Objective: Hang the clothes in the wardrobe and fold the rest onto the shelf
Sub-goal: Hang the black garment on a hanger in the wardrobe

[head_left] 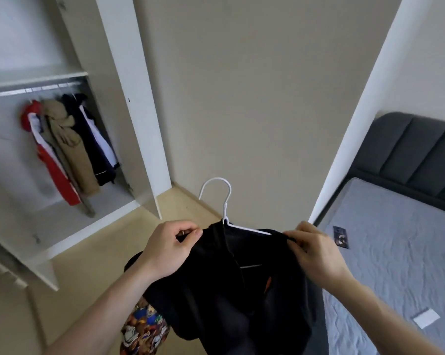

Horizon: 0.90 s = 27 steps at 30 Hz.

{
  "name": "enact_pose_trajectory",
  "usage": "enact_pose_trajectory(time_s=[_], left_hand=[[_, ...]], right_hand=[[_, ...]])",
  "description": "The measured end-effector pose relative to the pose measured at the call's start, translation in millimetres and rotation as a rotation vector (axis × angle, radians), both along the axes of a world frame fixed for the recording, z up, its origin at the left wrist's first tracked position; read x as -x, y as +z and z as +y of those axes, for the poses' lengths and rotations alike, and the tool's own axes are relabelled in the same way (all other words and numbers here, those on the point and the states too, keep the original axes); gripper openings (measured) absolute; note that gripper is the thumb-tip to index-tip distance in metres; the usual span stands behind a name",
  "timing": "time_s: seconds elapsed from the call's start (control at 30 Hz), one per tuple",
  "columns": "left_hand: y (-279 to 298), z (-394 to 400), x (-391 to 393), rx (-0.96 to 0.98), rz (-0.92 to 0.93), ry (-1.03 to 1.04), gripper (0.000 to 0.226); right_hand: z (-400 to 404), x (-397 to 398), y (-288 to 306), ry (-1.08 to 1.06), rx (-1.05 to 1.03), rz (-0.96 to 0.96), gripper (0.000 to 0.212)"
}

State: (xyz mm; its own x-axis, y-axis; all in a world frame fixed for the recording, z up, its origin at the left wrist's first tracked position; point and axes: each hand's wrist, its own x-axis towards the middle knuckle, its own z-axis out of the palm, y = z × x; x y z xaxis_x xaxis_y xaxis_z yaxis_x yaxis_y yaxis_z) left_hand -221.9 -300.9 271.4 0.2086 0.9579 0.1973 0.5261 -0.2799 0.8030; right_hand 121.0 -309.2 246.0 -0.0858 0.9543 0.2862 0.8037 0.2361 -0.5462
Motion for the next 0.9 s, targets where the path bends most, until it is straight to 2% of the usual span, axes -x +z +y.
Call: enact_pose_trajectory(time_s=[0.2,0.27,0.37,0.47,0.6,0.7,0.77,0.87,0.9], left_hand=[[20,28,70,-0.044,0.089,0.166,0.031],[25,38,89,-0.068,0.17,0.179,0.033],[27,54,107,-0.063,0.259,0.165,0.019],[29,77,145,0.038,0.15,0.217,0.016],[32,90,207,0.199,-0.149,0.165,0.039],[34,96,247,0.164,-0.154,0.146,0.036],[37,103,274,0.131,-0.149,0.17,0.029],[41,118,310,0.084,-0.099,0.185,0.022],[41,124,320,0.074,-0.069,0.188,0.019]], right_hand=[[49,82,36,0.096,-0.146,0.146,0.027],[61,124,52,0.202,-0.168,0.187,0.03],[76,197,66,0.38,-0.162,0.141,0.021],[97,252,70,0.42,-0.152,0.188,0.014],[130,305,58,0.412,-0.152,0.186,0.017],[154,344,47,0.374,-0.091,0.232,0.028],[174,362,46,0.355,-0.035,0.187,0.04],[200,387,51,0.375,0.06,0.019,0.03],[208,395,53,0.405,0.096,-0.016,0.034]])
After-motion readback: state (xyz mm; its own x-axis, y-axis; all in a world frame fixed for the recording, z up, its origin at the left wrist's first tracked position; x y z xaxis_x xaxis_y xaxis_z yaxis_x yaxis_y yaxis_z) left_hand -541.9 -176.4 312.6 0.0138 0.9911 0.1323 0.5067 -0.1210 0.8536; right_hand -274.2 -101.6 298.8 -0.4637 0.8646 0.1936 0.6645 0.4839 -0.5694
